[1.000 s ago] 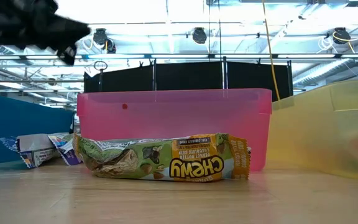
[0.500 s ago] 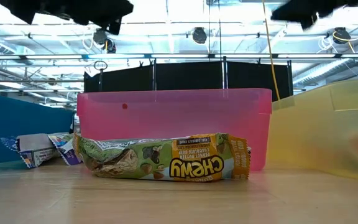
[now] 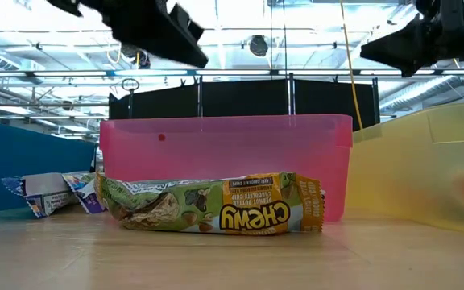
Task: Pick and place Granola Bars by type
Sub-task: Put the yellow granola bar into the red bin
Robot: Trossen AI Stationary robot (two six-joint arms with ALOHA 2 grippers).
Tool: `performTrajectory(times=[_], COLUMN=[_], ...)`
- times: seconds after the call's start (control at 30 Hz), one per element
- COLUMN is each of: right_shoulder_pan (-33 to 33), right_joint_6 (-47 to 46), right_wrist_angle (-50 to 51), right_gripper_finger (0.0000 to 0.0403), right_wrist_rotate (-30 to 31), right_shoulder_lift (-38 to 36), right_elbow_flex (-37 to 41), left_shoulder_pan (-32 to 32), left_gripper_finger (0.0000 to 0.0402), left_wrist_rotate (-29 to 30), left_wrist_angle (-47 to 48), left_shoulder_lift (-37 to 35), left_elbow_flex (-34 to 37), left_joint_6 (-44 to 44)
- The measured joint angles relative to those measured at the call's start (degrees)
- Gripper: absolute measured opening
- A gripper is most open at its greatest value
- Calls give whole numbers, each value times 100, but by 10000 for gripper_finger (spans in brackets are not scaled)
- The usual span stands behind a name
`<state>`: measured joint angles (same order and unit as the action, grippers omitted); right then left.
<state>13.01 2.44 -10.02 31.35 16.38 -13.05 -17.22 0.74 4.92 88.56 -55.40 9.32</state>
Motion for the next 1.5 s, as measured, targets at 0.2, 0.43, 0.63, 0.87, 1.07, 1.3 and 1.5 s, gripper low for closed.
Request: performTrajectory(times=[0.2, 0.43, 0.63, 0.87, 1.07, 1.3, 1.5], right_shoulder_pan=[-115, -143, -143, -141, -141, -141, -141], right_joint_6=[44, -19, -175, -166, -164, -219, -324], right_wrist_angle=[-194, -179, -181, -217, -218, -218, -207], right_gripper_finger=[91, 91, 91, 91, 91, 91, 91], right_wrist_rotate=[0, -7, -9, -2, 0, 0, 0], right_shoulder_lift=[0, 8, 13, 13, 15, 13, 15], right_elbow_flex=[91, 98, 98, 98, 98, 98, 98], left_shoulder_pan=[-591, -764, -869, -889, -718, -392, -456], left_gripper_finger=[46, 46, 46, 46, 46, 73, 166], left_wrist_rotate=[-254, -693, -1493, -2065, -2248, -1853, -2176], left_wrist_angle=[674, 1549, 2279, 2670, 2651, 3044, 2868], left_shoulder_lift=[1044, 2238, 3179, 3959, 4494, 4747, 4791], left_elbow_flex=[-1244, -2890, -4323, -5456, -5840, -5836, -5836], left_joint_6=[45, 32, 20, -77, -621, -813, -1082])
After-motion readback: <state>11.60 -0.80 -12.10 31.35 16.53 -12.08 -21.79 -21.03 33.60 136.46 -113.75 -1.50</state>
